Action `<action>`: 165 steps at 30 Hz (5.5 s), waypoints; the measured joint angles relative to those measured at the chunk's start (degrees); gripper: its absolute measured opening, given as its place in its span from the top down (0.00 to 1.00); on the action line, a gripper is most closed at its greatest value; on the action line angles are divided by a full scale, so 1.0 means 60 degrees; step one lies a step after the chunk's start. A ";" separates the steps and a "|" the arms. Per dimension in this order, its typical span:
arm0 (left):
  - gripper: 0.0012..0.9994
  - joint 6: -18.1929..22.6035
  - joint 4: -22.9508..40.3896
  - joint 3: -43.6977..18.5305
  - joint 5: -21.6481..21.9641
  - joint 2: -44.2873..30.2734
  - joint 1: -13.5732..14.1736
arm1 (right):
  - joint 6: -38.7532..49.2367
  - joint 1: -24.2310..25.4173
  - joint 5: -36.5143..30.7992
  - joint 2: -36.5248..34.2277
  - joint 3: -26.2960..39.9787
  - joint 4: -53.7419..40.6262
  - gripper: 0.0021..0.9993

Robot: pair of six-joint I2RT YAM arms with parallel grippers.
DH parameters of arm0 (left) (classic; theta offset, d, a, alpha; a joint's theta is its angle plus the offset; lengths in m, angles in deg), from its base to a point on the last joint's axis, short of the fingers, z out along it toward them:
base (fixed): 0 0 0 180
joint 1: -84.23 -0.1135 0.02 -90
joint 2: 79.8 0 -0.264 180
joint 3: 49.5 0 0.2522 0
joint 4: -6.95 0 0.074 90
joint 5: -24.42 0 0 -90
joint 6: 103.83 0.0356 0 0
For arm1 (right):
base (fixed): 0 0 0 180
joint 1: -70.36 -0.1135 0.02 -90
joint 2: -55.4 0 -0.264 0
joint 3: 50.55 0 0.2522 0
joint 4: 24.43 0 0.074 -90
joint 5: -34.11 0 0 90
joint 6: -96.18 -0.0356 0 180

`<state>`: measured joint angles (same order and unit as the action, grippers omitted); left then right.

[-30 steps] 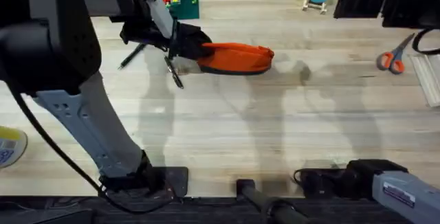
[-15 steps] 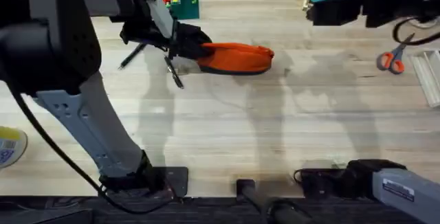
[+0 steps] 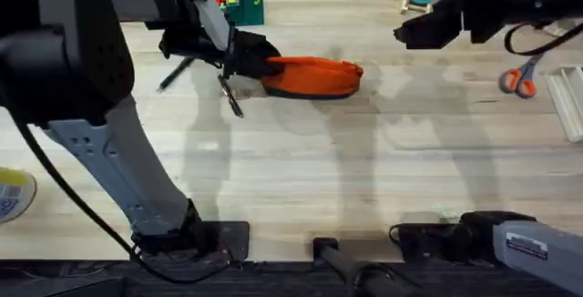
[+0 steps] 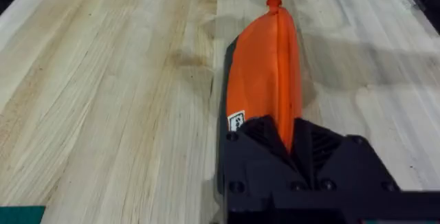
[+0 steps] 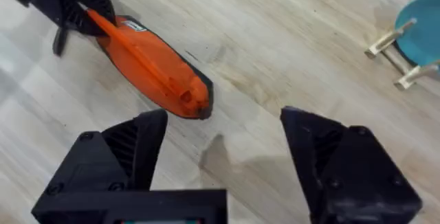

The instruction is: Unzip the bag, pick up the pens from the table one at a time and place them inside, then zip the bag closed.

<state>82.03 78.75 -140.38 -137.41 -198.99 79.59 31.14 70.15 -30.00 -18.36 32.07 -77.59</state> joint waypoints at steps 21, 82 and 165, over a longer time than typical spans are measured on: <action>0.96 0.0000 0.0000 0.0000 0.0000 0.0000 0.0000 | 0.2482 0.0000 0.0537 -0.0871 0.0062 -0.0383 0.00; 0.96 -0.0007 0.0000 0.0000 -0.0008 0.0000 0.0000 | 0.4567 -0.0499 0.2565 -0.4146 0.0091 0.0205 0.14; 0.96 -0.0011 -0.0047 0.0000 -0.0034 0.0000 0.0000 | 0.4071 -0.0444 0.3478 -0.4776 0.0187 0.0395 0.97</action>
<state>81.96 78.47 -140.38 -137.62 -198.99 79.59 55.56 67.48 -9.13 -47.02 33.19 -75.22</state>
